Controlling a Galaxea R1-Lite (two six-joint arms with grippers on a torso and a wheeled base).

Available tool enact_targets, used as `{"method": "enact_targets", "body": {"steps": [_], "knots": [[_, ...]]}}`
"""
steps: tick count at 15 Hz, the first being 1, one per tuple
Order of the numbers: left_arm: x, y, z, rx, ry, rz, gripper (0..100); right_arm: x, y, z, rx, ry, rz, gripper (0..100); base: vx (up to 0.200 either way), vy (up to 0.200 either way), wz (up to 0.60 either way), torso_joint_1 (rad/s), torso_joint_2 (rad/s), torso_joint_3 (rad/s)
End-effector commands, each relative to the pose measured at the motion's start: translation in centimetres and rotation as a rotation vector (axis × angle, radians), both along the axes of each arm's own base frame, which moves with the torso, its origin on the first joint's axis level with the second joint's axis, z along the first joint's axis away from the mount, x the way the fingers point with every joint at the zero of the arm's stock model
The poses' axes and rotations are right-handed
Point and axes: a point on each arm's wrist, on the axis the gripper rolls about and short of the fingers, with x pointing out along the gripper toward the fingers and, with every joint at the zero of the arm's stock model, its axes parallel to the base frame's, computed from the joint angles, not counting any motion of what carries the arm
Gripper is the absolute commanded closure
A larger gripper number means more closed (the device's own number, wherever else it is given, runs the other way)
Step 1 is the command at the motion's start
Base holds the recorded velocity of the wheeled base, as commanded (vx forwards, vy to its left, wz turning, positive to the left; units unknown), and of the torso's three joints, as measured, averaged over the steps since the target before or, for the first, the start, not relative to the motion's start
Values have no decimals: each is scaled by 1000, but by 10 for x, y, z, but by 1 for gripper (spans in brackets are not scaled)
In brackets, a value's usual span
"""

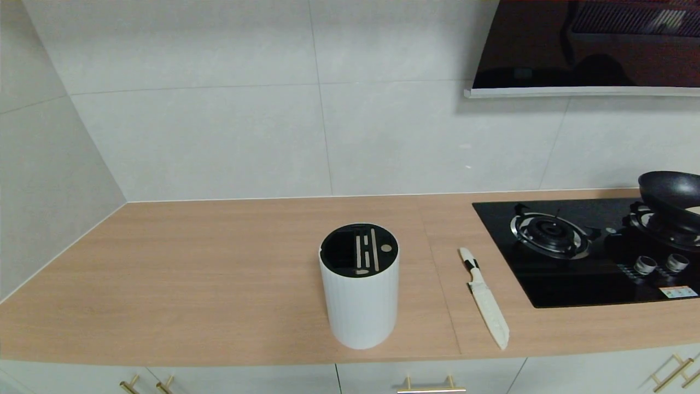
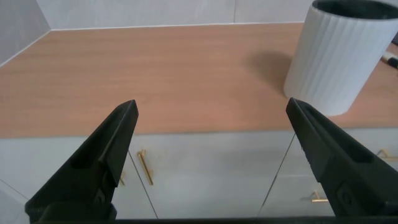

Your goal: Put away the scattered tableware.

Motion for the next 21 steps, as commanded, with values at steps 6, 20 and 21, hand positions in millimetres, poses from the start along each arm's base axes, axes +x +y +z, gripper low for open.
{"method": "enact_targets", "body": {"steps": [6, 20, 21], "knots": [[0, 0, 0, 0, 0, 0, 0, 0, 0, 0, 1, 1, 1, 0, 0, 0, 0, 62, -121, -65], [0, 0, 0, 0, 0, 0, 0, 2, 3, 71, 7, 28, 150, 0, 0, 0, 0, 0, 0, 0], [0, 0, 0, 0, 0, 0, 0, 15, 4, 78, 13, 103, 194, 0, 0, 0, 0, 0, 0, 0]]}}
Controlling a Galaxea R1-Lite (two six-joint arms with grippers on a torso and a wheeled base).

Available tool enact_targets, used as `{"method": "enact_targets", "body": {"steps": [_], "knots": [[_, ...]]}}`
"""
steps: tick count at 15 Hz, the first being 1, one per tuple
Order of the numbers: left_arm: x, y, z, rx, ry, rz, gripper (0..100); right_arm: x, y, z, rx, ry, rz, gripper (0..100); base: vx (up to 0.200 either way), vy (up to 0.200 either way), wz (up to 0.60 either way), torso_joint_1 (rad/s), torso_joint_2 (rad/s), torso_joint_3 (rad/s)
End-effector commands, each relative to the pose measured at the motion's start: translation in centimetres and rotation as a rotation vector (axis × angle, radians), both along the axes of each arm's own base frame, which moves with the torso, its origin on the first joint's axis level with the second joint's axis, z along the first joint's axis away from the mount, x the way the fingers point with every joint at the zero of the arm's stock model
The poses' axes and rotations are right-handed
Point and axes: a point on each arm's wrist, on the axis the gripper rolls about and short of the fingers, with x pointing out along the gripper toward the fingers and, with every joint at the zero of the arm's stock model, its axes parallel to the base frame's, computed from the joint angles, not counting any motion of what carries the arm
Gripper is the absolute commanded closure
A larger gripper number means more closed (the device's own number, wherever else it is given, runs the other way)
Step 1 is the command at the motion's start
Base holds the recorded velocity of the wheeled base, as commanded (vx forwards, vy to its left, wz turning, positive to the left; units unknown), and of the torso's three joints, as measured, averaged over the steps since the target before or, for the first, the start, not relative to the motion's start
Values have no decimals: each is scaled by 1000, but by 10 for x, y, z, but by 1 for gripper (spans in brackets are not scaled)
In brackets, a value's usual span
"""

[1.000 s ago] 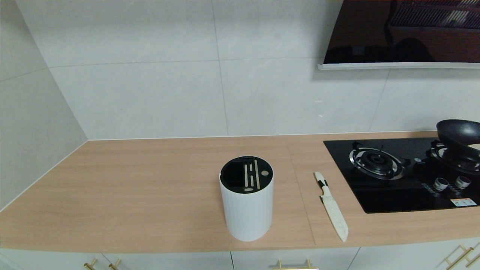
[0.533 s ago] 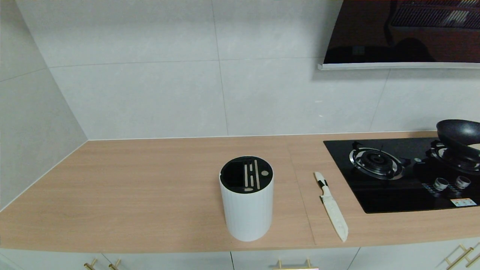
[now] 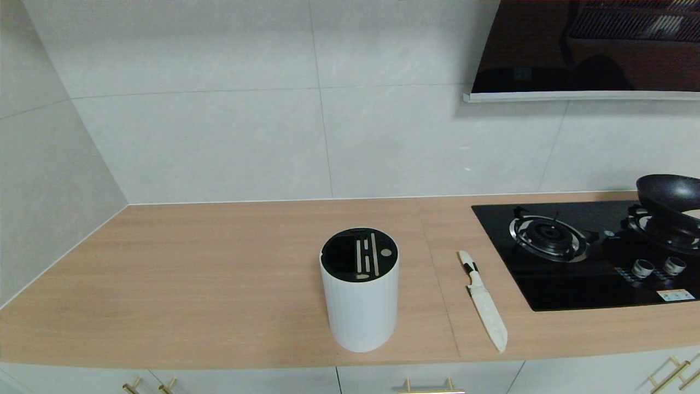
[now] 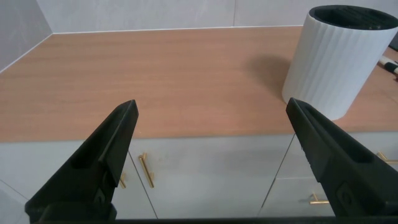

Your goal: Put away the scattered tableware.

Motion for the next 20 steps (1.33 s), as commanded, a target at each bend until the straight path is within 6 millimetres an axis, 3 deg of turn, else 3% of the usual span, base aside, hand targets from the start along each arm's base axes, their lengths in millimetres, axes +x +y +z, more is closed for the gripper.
{"method": "enact_targets", "body": {"steps": [1, 5, 6, 7, 8, 10, 12, 13, 15, 20], "knots": [[0, 0, 0, 0, 0, 0, 0, 33, 3, 28, 3, 197, 104, 0, 0, 0, 0, 0, 0, 0], [0, 0, 0, 0, 0, 0, 0, 94, 11, 49, -1, 359, 245, 0, 0, 0, 0, 0, 0, 0], [0, 0, 0, 0, 0, 0, 0, 107, 14, 51, -6, 382, 267, 0, 0, 0, 0, 0, 0, 0], [0, 0, 0, 0, 0, 0, 0, 107, 14, 51, -6, 382, 267, 0, 0, 0, 0, 0, 0, 0], [0, 0, 0, 0, 0, 0, 0, 132, 24, 52, -25, 442, 304, 0, 0, 0, 0, 0, 0, 0], [0, 0, 0, 0, 0, 0, 0, 158, 34, 49, -47, 526, 307, 0, 0, 0, 0, 0, 0, 0], [0, 0, 0, 0, 0, 0, 0, 191, 49, 41, -63, 584, 336, 0, 0, 0, 0, 0, 0, 0], [0, 0, 0, 0, 0, 0, 0, 199, 51, 38, -65, 589, 337, 0, 0, 0, 0, 0, 0, 0], [0, 0, 0, 0, 0, 0, 0, 243, 63, 21, -71, 601, 318, 0, 0, 0, 0, 0, 0, 0], [0, 0, 0, 0, 0, 0, 0, 309, 81, -16, -98, 664, 261, 0, 0, 0, 0, 0, 0, 0]]}}
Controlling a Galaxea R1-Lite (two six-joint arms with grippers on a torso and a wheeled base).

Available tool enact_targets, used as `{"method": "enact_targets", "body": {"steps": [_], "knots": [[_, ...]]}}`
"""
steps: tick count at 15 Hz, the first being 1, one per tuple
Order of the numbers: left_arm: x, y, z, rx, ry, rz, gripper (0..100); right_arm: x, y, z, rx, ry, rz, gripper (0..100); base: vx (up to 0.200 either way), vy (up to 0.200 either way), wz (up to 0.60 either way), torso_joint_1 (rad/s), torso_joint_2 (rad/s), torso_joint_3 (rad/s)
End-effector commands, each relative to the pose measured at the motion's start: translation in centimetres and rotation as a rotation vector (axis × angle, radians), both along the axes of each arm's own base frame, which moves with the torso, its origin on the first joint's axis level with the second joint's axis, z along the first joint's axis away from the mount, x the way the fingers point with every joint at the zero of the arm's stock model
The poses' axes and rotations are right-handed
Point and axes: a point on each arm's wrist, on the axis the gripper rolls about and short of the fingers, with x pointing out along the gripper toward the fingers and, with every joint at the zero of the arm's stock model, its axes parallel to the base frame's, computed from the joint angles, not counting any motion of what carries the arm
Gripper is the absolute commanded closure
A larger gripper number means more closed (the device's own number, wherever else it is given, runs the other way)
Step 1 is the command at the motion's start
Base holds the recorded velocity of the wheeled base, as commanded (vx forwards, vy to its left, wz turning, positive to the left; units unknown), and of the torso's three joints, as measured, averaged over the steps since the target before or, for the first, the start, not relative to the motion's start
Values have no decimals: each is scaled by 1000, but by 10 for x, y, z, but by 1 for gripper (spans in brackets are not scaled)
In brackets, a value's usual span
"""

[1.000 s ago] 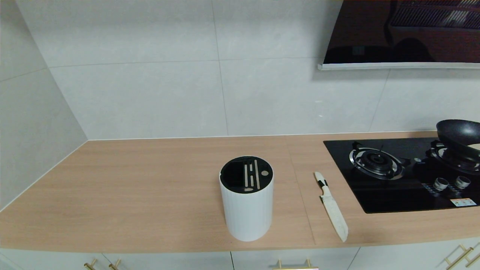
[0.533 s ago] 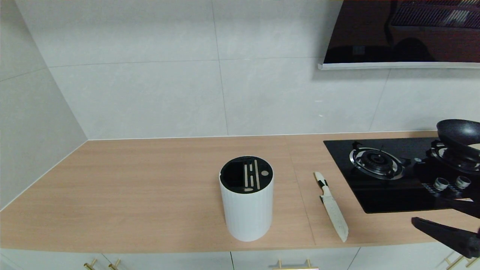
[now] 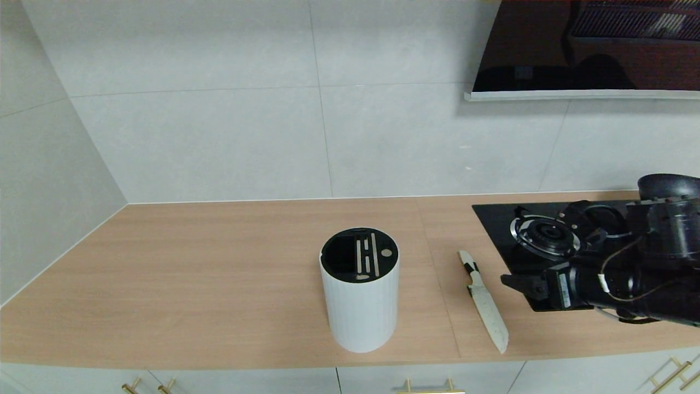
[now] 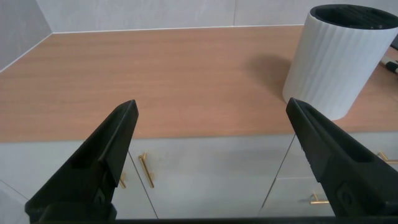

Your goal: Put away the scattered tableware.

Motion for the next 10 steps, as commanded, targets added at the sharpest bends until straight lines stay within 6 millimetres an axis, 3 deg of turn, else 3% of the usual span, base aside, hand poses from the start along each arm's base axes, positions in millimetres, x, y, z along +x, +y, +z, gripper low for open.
{"method": "enact_targets", "body": {"steps": [1, 5, 10], "knots": [[0, 0, 0, 0, 0, 0, 0, 46, 13, -43, -43, 90, -24, 0, 0, 0, 0, 0, 0, 0], [0, 0, 0, 0, 0, 0, 0, 75, 20, -85, -87, 75, -89, 0, 0, 0, 0, 0, 0, 0], [0, 0, 0, 0, 0, 0, 0, 96, 23, -118, -115, 62, -149, 0, 0, 0, 0, 0, 0, 0]]}}
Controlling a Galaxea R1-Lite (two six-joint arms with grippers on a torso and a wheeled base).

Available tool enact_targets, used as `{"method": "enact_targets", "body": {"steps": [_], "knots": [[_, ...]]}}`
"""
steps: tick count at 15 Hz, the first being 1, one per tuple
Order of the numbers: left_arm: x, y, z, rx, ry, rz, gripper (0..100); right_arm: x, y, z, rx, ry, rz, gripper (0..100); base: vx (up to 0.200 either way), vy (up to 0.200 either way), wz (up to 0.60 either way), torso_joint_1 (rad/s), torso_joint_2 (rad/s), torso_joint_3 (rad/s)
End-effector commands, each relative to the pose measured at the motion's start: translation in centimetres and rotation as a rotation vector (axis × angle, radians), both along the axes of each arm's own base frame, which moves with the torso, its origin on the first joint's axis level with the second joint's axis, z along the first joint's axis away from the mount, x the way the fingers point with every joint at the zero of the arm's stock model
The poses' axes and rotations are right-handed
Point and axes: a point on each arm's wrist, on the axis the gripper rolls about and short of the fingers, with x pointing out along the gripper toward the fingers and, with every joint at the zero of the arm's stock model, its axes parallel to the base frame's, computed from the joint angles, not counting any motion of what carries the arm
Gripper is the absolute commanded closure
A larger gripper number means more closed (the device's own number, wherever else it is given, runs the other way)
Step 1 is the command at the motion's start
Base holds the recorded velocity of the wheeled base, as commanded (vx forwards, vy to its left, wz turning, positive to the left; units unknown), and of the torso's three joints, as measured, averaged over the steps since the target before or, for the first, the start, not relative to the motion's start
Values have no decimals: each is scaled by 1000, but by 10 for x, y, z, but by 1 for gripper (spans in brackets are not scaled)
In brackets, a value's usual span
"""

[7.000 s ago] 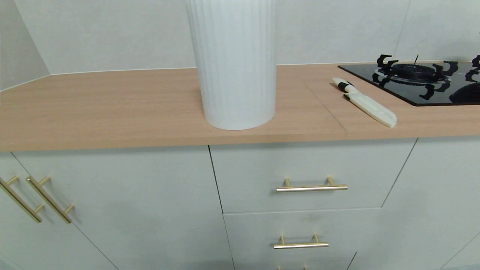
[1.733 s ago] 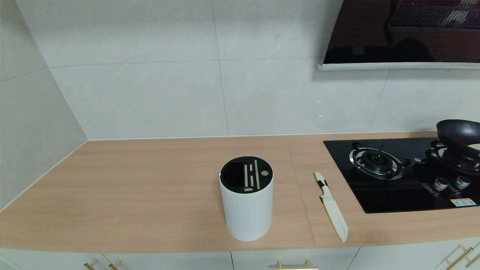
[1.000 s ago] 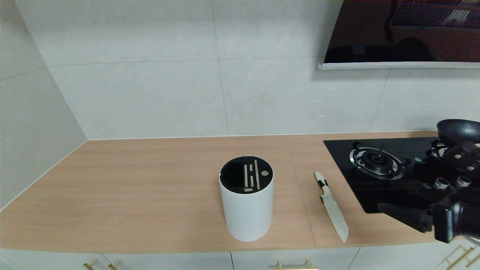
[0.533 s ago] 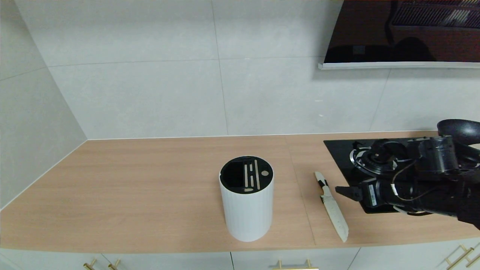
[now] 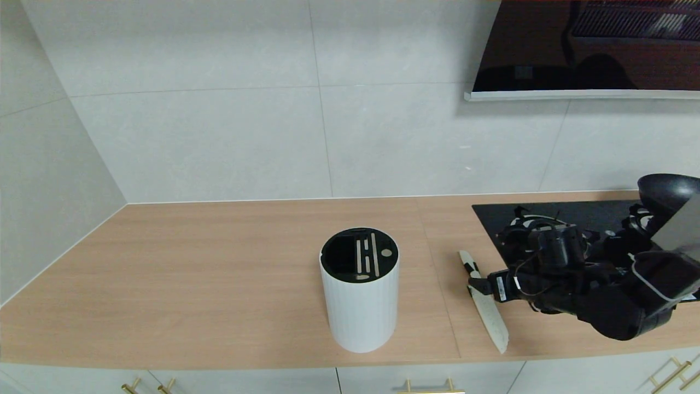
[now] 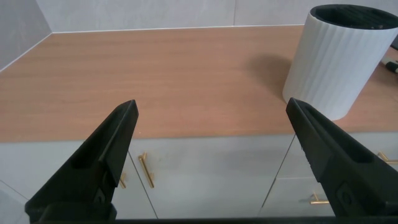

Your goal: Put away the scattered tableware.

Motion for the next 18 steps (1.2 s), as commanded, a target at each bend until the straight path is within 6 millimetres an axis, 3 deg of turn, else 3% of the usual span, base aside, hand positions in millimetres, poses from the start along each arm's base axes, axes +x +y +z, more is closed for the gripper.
{"method": "enact_targets", "body": {"steps": [1, 6, 13, 18], "knots": [[0, 0, 0, -1, 0, 0, 0, 11, 3, -32, -28, 50, -20, 0, 0, 0, 0, 0, 0, 0], [0, 0, 0, 1, 0, 0, 0, 24, 6, -61, -34, 32, -79, 0, 0, 0, 0, 0, 0, 0], [0, 0, 0, 1, 0, 0, 0, 37, 9, -76, -19, 4, -149, 0, 0, 0, 0, 0, 0, 0], [0, 0, 0, 1, 0, 0, 0, 41, 11, -76, -9, -7, -147, 0, 0, 0, 0, 0, 0, 0]]}}
